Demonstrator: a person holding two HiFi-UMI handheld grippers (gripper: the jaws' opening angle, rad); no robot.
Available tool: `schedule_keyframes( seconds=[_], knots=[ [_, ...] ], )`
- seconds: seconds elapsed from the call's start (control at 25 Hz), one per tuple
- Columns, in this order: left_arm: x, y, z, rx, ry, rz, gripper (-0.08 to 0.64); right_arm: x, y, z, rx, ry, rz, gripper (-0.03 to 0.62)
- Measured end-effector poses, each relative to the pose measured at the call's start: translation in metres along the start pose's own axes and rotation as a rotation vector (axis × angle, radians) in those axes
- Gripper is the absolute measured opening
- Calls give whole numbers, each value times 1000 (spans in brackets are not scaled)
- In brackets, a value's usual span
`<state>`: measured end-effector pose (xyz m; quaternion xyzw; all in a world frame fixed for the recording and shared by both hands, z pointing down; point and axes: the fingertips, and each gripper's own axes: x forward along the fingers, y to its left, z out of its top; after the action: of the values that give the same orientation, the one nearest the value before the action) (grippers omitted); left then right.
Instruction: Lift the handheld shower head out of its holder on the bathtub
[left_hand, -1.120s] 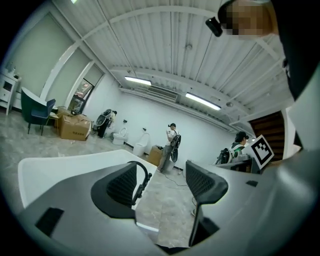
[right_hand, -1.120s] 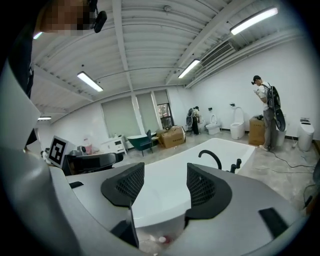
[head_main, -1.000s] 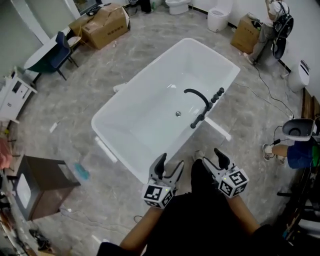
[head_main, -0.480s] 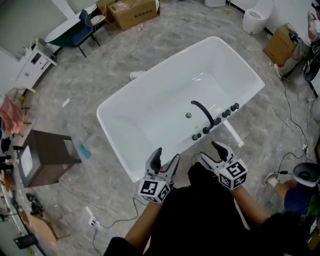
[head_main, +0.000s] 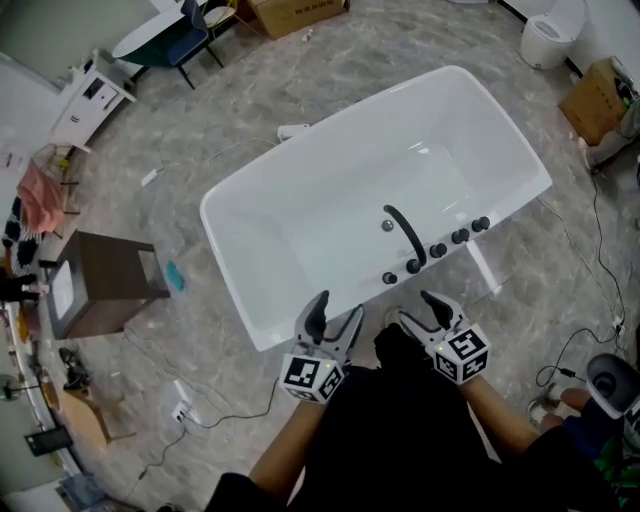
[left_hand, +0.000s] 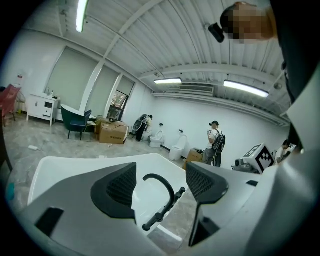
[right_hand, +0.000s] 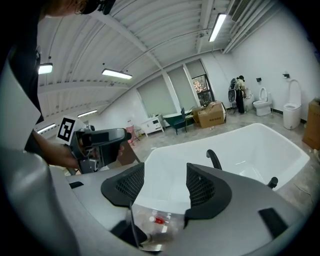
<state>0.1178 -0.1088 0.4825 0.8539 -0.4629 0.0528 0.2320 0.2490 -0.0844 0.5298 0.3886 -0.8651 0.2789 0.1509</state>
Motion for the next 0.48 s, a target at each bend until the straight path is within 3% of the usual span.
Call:
schedule_keyframes(
  seconds=[0.48],
  knots=[
    [0, 11, -43, -77, 55, 126, 285, 49, -26, -59, -26, 139, 80, 240]
  ],
)
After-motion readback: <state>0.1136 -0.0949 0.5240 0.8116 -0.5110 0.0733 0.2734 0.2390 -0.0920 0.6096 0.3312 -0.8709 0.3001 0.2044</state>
